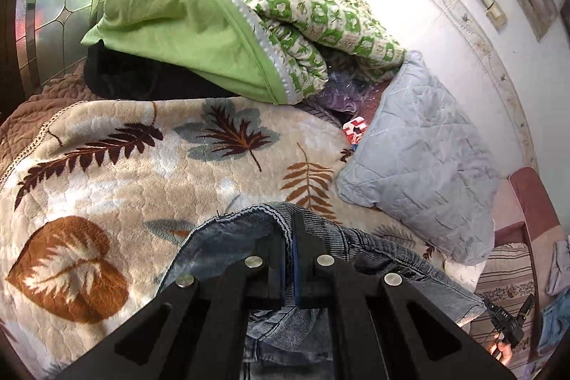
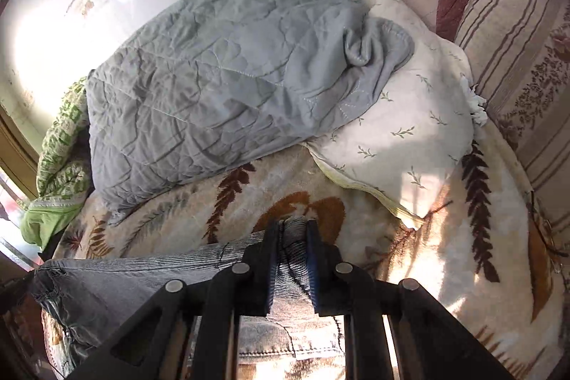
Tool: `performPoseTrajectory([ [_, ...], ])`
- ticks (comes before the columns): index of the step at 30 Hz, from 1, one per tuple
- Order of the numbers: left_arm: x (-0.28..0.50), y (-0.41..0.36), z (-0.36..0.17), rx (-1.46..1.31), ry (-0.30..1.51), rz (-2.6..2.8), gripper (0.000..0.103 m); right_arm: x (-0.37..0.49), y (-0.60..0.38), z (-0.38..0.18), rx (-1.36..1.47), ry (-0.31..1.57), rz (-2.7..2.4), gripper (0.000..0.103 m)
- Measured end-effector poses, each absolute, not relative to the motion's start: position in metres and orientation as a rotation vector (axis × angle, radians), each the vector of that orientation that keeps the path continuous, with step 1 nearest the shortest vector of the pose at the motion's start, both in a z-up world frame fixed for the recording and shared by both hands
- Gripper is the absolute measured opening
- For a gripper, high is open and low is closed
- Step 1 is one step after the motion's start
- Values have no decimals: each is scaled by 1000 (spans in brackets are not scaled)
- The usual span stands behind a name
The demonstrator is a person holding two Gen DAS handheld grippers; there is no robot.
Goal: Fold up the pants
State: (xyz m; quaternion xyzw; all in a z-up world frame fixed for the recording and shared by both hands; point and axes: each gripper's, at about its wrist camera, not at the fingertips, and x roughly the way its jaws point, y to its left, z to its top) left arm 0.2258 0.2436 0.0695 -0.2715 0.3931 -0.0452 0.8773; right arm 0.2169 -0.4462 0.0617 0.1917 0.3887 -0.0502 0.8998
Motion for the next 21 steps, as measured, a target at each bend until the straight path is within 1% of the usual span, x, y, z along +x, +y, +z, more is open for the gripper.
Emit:
performPoseTrajectory([
  [2, 194, 247, 82, -557, 794, -117, 2, 190, -447, 75, 412, 774, -98, 16],
  [5, 147, 254, 87, -563, 778, -142, 2, 145, -447, 88, 438, 735, -85, 16],
  [10, 83, 269, 63, -592, 812, -166, 3, 50, -449, 77, 469, 721, -72, 16],
  [12, 65, 271, 44, -579, 852, -158, 3, 10, -448, 61, 492, 729, -75, 16],
  [15, 50, 275, 12, -601, 933, -147, 3, -33, -446, 23, 517, 799, -80, 16],
  [18, 41, 275, -10, -580, 991, -109, 3, -51, -443, -23, 526, 936, -89, 19],
  [20, 38, 278, -19, -594, 1023, -86, 4, -58, -450, -38, 604, 978, -84, 19],
  [21, 38, 281, -21, -612, 1033, -89, 4, -62, -454, -39, 632, 968, -83, 20],
])
